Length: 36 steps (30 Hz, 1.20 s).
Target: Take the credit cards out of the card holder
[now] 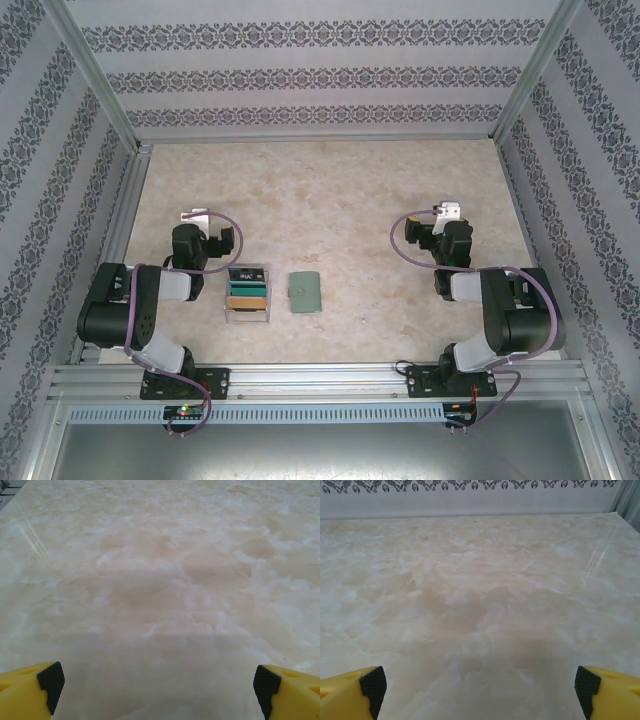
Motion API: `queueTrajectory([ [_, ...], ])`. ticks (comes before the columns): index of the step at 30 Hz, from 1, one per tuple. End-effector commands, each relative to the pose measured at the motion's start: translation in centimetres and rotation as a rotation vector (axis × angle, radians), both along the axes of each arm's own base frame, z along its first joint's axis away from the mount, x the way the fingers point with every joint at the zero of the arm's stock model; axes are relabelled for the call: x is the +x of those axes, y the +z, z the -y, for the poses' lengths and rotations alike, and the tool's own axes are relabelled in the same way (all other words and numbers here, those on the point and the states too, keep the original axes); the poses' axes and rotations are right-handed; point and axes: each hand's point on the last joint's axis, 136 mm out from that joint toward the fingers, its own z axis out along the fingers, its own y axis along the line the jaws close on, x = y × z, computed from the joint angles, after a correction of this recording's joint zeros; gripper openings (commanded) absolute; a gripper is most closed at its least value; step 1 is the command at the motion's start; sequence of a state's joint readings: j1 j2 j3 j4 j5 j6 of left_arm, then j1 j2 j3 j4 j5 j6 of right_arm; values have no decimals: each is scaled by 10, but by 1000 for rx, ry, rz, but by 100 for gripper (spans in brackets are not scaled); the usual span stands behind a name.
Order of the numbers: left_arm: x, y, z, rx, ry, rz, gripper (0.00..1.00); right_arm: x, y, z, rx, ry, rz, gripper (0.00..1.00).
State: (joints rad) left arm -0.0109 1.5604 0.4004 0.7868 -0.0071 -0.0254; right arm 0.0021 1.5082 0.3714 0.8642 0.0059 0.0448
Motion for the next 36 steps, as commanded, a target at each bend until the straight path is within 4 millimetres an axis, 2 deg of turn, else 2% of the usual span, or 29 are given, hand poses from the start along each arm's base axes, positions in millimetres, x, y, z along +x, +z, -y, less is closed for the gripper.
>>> queueTrajectory([
  [1, 9, 15, -3, 11, -2, 51, 99, 6, 13, 0, -9, 4, 39, 98],
  [5, 9, 15, -3, 11, -3, 52, 99, 6, 12, 0, -9, 5, 36, 98],
  [8, 12, 25, -2, 11, -7, 31, 99, 6, 12, 0, -8, 5, 37, 98],
  [12, 14, 70, -21, 2, 125, -69, 99, 1, 31, 8, -13, -46, 52, 98],
  [15, 8, 108, -21, -52, 155, -90, 99, -9, 58, 17, 2, -111, 54, 98],
  [17, 1, 132, -20, -133, 195, -88, 99, -19, 77, 27, 150, -219, 72, 98],
  [20, -14, 156, -13, -249, 222, -154, 99, -33, 96, 31, 352, -297, 34, 98],
  [23, -27, 170, 2, -327, 174, -195, 99, -37, 111, 12, 449, -214, 2, 98],
  [27, -45, 169, 23, -433, 108, -216, 100, -45, 117, -23, 491, -120, -89, 98],
  [31, -61, 163, 39, -498, 61, -241, 100, -65, 99, -75, 432, -13, -255, 98],
  [36, -77, 158, 45, -503, 51, -248, 100, -110, 64, -148, 290, 128, -398, 98],
])
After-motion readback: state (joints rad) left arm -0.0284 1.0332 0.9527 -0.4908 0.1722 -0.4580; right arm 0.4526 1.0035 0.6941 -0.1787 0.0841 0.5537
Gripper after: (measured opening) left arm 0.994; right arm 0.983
